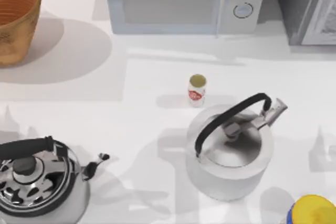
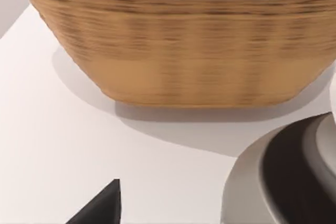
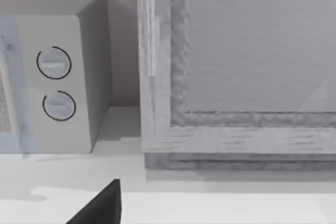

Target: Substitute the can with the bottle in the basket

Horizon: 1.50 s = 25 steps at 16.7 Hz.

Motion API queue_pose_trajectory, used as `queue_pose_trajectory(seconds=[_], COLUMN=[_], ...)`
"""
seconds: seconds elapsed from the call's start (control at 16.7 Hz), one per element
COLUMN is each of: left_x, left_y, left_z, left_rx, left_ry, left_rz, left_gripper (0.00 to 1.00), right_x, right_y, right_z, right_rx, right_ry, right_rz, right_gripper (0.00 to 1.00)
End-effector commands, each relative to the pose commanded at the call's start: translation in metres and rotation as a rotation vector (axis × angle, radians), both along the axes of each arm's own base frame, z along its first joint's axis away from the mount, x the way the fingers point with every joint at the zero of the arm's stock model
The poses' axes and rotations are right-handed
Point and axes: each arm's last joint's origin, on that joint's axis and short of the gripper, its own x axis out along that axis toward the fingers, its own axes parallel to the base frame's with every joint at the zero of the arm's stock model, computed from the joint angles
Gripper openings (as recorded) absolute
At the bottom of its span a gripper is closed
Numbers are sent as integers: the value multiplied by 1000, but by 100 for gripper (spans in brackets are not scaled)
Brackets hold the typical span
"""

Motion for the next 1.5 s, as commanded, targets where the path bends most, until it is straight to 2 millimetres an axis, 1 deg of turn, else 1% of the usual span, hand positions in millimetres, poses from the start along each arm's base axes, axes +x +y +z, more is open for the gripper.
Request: queue_pose_trajectory(seconds=[0.36, 1.14, 1.2, 1.5], left_x=[1, 1, 1, 1], left_y=[0, 0, 0, 0], left_z=[-3, -3, -3, -3], left_rx=[2, 2, 2, 2], left_ry=[1, 1, 1, 1], left_rz=[1, 1, 1, 1], left_gripper=[100, 2, 0, 0], right_x=[0, 0, 0, 0], right_y=[0, 0, 0, 0], right_z=[0, 0, 0, 0], right_rx=[0, 0, 0, 0], right_ry=[0, 0, 0, 0], right_rz=[0, 0, 0, 0], right_gripper=[100, 100, 100, 100])
